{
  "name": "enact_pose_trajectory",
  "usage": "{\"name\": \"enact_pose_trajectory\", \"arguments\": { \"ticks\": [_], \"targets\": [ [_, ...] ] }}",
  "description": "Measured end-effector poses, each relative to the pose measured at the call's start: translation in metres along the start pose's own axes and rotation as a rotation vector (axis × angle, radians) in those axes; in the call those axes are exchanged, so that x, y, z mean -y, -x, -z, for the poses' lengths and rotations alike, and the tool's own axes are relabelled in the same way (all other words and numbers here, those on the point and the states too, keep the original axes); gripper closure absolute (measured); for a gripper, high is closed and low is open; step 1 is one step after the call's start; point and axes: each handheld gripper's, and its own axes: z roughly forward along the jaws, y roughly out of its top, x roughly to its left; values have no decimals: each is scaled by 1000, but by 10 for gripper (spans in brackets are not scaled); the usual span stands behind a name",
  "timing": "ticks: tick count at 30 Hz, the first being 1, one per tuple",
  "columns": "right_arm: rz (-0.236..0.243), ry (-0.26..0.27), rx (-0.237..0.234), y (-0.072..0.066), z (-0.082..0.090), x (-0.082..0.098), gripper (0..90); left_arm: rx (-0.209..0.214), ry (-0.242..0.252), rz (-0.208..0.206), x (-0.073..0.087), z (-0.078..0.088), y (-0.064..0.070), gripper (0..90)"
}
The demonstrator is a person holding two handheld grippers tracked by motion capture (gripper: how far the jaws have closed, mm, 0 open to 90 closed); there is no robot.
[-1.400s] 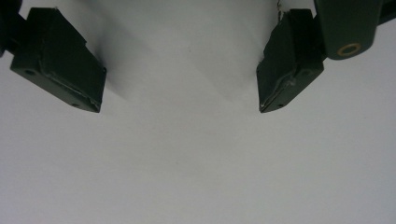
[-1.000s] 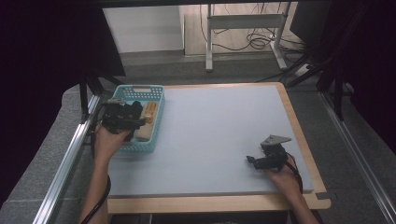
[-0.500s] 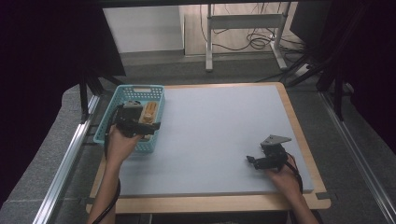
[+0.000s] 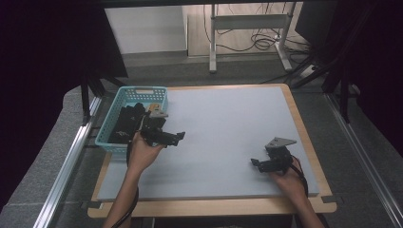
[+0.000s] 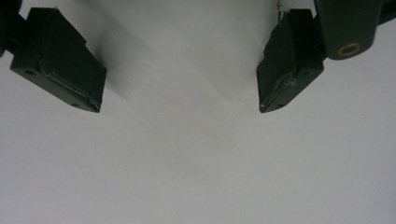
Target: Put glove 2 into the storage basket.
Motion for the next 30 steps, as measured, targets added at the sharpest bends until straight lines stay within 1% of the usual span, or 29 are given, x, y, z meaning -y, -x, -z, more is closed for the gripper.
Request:
{"name": "enact_pose_trajectory", "arguments": {
  "ticks": [4, 5, 8, 12, 17, 21, 24, 27, 30],
  "targets": [
    [2, 1, 1, 0, 0, 0, 156, 26, 12, -28, 1, -6, 15, 0],
    [2, 1, 1, 0, 0, 0, 156, 28, 13, -43, 2, -8, 19, 0],
    [0, 0, 0, 0, 0, 0, 156, 33, 12, -71, 5, -13, 30, 0],
    [1, 0, 0, 0, 0, 0, 156, 52, 12, -106, 13, -21, 42, 0],
    [1, 1, 0, 0, 0, 0, 156, 63, 4, -129, 26, -31, 53, 0],
    [1, 1, 0, 0, 0, 0, 156, 79, -8, -131, 40, -40, 57, 0],
    [1, 1, 0, 0, 0, 0, 156, 84, -29, -133, 51, -46, 58, 0],
    [1, 1, 0, 0, 0, 0, 156, 96, -57, -123, 64, -54, 57, 0],
    [1, 1, 0, 0, 0, 0, 156, 92, -88, -111, 75, -60, 56, 0]
  ]
}}
